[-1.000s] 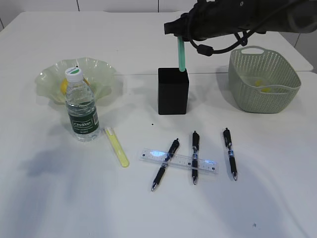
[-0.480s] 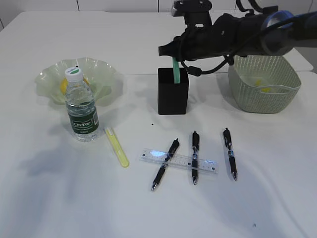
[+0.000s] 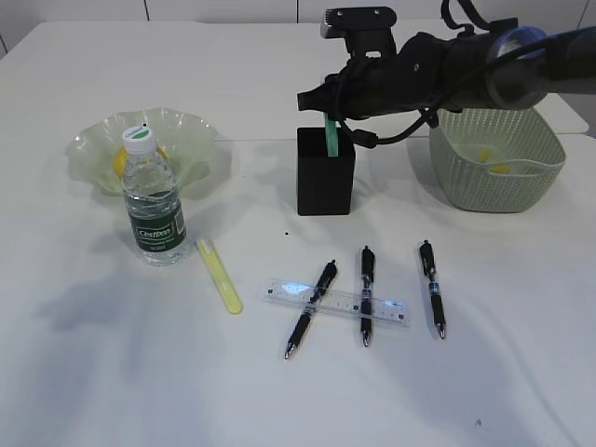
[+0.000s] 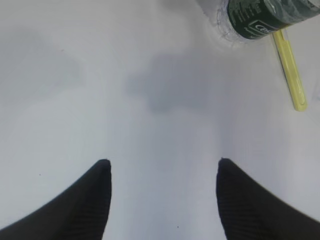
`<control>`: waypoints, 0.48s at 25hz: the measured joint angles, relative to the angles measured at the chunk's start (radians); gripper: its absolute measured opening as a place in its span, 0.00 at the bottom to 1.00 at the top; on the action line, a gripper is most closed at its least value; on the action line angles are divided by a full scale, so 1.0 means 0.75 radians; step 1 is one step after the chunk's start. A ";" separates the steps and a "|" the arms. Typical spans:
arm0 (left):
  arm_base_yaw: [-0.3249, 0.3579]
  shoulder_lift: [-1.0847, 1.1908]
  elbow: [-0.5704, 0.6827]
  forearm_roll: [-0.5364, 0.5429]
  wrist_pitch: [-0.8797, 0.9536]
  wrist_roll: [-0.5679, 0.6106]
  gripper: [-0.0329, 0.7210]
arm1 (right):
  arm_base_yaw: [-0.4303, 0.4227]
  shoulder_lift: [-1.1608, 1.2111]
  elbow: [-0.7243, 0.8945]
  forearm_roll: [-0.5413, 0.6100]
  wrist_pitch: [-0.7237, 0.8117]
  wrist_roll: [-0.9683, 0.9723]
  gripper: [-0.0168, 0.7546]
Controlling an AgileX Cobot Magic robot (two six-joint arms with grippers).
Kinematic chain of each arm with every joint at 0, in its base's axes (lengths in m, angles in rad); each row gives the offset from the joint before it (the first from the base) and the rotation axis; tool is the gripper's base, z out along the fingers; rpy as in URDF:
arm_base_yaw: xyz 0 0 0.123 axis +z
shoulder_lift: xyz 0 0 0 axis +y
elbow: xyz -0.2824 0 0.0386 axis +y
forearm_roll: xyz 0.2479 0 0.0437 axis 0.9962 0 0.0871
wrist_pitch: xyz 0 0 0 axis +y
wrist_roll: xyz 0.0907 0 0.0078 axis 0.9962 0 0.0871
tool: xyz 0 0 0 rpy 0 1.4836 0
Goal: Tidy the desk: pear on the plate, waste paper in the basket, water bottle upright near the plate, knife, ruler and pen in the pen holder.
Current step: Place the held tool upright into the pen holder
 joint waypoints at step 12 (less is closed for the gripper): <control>0.000 0.000 0.000 0.000 0.000 0.000 0.66 | 0.000 0.000 0.000 0.008 0.000 0.000 0.39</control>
